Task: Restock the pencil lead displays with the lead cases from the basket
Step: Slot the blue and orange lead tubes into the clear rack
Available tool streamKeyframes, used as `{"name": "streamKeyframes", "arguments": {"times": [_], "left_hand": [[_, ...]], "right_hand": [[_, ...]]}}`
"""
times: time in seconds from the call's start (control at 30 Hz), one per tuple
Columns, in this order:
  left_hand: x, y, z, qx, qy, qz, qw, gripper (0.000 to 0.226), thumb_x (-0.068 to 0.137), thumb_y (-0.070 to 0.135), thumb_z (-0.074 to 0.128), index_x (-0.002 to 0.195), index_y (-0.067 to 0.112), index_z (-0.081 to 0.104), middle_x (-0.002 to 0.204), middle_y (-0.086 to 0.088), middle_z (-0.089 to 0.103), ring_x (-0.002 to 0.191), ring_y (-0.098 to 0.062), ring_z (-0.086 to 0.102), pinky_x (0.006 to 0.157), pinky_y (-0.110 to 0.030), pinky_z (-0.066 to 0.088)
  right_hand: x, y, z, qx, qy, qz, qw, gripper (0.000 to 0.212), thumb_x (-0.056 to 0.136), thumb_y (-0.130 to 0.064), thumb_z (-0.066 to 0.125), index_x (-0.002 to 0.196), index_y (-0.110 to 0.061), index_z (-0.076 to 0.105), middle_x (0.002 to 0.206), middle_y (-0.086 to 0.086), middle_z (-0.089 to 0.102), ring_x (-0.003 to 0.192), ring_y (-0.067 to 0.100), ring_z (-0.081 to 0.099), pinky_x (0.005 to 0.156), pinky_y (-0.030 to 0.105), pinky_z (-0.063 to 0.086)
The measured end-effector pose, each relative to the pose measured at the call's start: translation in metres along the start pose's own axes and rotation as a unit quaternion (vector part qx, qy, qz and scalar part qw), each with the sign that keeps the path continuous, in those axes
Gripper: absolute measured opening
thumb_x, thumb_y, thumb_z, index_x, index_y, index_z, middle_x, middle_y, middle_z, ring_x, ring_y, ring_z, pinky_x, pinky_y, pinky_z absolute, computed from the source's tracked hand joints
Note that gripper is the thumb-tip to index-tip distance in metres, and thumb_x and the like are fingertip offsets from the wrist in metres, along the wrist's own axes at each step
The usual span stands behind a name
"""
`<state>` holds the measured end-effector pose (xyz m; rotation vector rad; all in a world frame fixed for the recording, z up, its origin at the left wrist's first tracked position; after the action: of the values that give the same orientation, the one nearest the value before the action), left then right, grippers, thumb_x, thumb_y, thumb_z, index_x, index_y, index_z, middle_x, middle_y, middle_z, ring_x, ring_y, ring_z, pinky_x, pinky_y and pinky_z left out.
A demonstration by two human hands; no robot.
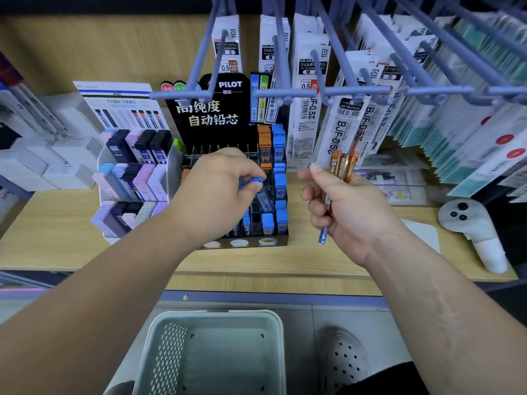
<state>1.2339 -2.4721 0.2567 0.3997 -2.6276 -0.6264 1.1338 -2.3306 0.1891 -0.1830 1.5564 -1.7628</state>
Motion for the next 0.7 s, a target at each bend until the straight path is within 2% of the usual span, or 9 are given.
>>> {"name": "streamKeyframes", "arguments": {"times": [0.1, 0.2, 0.37, 0.53, 0.6, 0.7], "left_hand": [[-0.001, 0.005, 0.007, 0.029, -0.002, 0.032, 0.999, 0.011, 0.086, 0.008, 0.073, 0.096, 0.012, 0.078, 0.084, 0.007, 0.059, 0.069, 0.002, 0.051, 0.072, -0.022, 0.045], [-0.006, 0.009, 0.021, 0.068, -0.02, 0.061, 0.996, 0.006, 0.082, 0.006, 0.073, 0.084, 0.009, 0.078, 0.08, 0.0, 0.067, 0.076, -0.016, 0.063, 0.072, -0.034, 0.055], [-0.002, 0.011, 0.025, 0.068, -0.01, 0.06, 0.996, 0.002, 0.079, 0.01, 0.079, 0.078, 0.01, 0.077, 0.075, 0.0, 0.069, 0.072, -0.017, 0.063, 0.069, -0.034, 0.056], [0.002, 0.016, 0.026, 0.063, -0.011, 0.074, 0.995, 0.004, 0.079, 0.01, 0.078, 0.077, 0.012, 0.076, 0.073, 0.009, 0.061, 0.07, -0.006, 0.05, 0.068, -0.025, 0.048], [-0.002, 0.013, 0.025, 0.055, -0.006, 0.065, 0.996, 0.005, 0.08, 0.009, 0.077, 0.078, 0.013, 0.075, 0.074, 0.011, 0.06, 0.071, -0.005, 0.051, 0.07, -0.023, 0.043], [-0.008, 0.01, 0.025, 0.053, 0.0, 0.057, 0.997, 0.005, 0.081, 0.009, 0.076, 0.081, 0.013, 0.074, 0.078, 0.006, 0.068, 0.075, -0.012, 0.06, 0.072, -0.026, 0.047]], "right_hand": [[0.0, 0.0, 0.0, -0.002, 0.0, -0.001, 1.0, 0.024, 0.103, -0.026, 0.058, 0.107, -0.005, 0.069, 0.067, 0.002, 0.057, 0.048, 0.009, 0.041, 0.043, 0.021, 0.03], [-0.001, 0.0, 0.0, -0.008, 0.001, -0.002, 1.0, 0.024, 0.103, -0.027, 0.058, 0.106, -0.006, 0.07, 0.067, 0.002, 0.058, 0.049, 0.009, 0.041, 0.044, 0.021, 0.031], [-0.001, 0.001, 0.001, -0.013, 0.001, -0.001, 1.0, 0.024, 0.103, -0.027, 0.058, 0.105, -0.007, 0.07, 0.068, 0.002, 0.058, 0.049, 0.009, 0.041, 0.045, 0.021, 0.031], [-0.001, 0.0, 0.001, -0.012, 0.0, 0.001, 1.0, 0.024, 0.102, -0.028, 0.058, 0.106, -0.007, 0.07, 0.068, 0.002, 0.058, 0.049, 0.009, 0.041, 0.044, 0.021, 0.031], [0.0, 0.0, 0.0, -0.009, 0.001, 0.0, 1.0, 0.025, 0.102, -0.028, 0.059, 0.106, -0.006, 0.07, 0.068, 0.002, 0.058, 0.049, 0.009, 0.041, 0.044, 0.021, 0.031], [0.0, -0.001, -0.002, -0.01, -0.001, -0.005, 1.0, 0.025, 0.102, -0.028, 0.059, 0.107, -0.006, 0.07, 0.069, 0.003, 0.058, 0.05, 0.009, 0.041, 0.045, 0.021, 0.032]]}}
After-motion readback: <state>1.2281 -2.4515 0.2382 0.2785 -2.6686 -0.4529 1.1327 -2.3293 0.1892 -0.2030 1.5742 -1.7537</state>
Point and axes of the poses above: each hand's wrist, its own x-axis towards the middle knuckle, its own z-axis out of the palm, y = z × x, the point moved 9 cm from there along x, towards the middle knuckle
